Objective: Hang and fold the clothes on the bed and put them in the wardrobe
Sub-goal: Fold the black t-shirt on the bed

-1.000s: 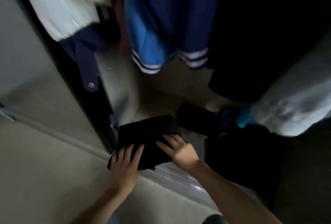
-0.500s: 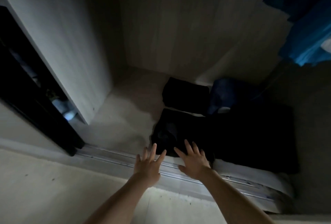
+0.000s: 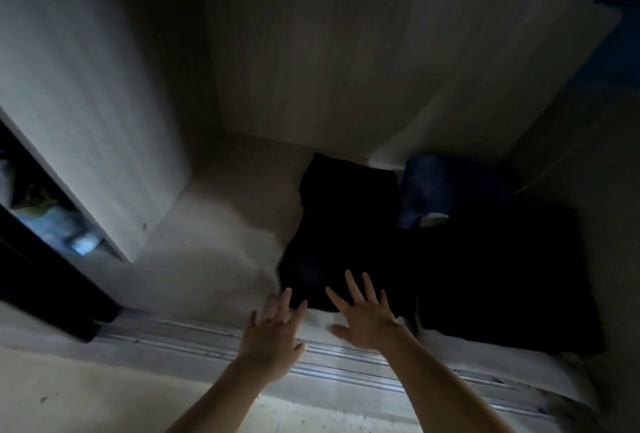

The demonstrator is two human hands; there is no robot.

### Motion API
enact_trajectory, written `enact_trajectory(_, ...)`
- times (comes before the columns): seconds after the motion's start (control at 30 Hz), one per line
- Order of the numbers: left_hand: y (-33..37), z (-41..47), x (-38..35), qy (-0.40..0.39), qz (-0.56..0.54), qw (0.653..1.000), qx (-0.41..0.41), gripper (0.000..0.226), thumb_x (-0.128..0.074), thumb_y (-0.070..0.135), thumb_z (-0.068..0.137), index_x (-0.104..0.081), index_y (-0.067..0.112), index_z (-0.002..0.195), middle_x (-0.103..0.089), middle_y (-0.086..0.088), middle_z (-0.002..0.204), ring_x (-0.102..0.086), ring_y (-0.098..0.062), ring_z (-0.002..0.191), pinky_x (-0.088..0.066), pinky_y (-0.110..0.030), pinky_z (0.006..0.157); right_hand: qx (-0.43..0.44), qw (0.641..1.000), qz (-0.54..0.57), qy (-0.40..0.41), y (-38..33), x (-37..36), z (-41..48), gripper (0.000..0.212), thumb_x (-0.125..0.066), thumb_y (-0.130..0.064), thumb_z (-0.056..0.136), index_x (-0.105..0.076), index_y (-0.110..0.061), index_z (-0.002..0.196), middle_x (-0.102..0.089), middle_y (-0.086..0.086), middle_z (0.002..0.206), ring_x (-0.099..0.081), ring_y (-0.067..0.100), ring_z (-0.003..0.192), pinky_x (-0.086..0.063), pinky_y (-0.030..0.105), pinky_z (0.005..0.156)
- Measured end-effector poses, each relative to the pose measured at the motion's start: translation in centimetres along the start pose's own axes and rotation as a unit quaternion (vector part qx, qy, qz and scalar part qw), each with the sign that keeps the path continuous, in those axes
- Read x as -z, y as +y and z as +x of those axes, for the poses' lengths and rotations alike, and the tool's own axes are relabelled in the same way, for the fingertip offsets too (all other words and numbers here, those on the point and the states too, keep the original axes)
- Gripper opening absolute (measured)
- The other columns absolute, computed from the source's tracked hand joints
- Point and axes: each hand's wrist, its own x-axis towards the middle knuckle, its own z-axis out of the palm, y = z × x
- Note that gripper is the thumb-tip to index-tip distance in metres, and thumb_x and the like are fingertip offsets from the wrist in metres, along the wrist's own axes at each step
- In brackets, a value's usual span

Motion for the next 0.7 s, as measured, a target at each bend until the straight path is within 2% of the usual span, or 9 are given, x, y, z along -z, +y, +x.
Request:
enact_trajectory(0.2,-3.6,-2.1,0.3,0.009,0.038,0.999,0.031,0.070,-0.037,0.046,0.095,0.006,0.032,0.149,0.018,-0.001,0.157,0.008,-0.023,0.145,-0.011,-0.043,0.114,-0.021,0.999,0.019,-0.034,-0.2,3.0,1.2,0.070,-0.040,-0.059,0.091,-0.001,-0.043,0.148,0.026,0.002,0.155,0.018,0.036,0.142,-0.004,0.057,0.113)
enact_trajectory(0.33,-4.0,-4.4,3.9,0.013,0.034,0.998,0.051,0.064,-0.035,0.041,0.096,-0.003,0.028,0.150,0.013,0.001,0.158,0.005,-0.021,0.145,-0.012,-0.041,0.115,-0.021,0.997,0.044,0.058,-1.4,4.0,-3.1,0.059,-0.039,-0.043,0.097,-0.008,-0.046,0.147,0.021,0.009,0.155,0.009,0.040,0.142,-0.012,0.053,0.114)
enact_trajectory(0.4,-2.9,-6.3,7.1,0.030,0.024,0.998,0.048,0.061,-0.035,0.039,0.097,-0.009,0.024,0.150,0.008,0.002,0.158,0.000,-0.021,0.145,-0.016,-0.039,0.114,-0.012,0.995,0.058,0.083,-1.5,5.7,-6.8,0.057,-0.038,-0.038,0.098,-0.010,-0.045,0.147,0.018,0.012,0.156,0.005,0.038,0.143,-0.015,0.048,0.114)
enact_trajectory(0.53,1.4,-11.9,14.6,0.062,0.016,0.998,0.002,0.055,-0.037,0.037,0.096,-0.020,0.023,0.147,-0.007,0.002,0.158,-0.011,-0.021,0.143,-0.023,-0.035,0.109,-0.027,0.993,0.093,0.069,-1.1,10.9,-16.6,0.057,-0.038,-0.035,0.098,-0.013,-0.040,0.148,0.011,0.010,0.157,-0.001,0.032,0.144,-0.017,0.043,0.114)
enact_trajectory(0.7,9.4,-21.8,25.3,0.048,-0.015,0.997,-0.054,0.047,-0.042,0.033,0.094,-0.035,0.017,0.137,-0.022,-0.003,0.153,-0.028,-0.025,0.134,-0.032,-0.037,0.100,-0.048,0.984,0.142,0.094,-2.3,18.6,-31.3,0.051,-0.040,-0.031,0.096,-0.030,-0.033,0.145,-0.015,0.004,0.156,-0.021,0.021,0.141,-0.028,0.030,0.111)
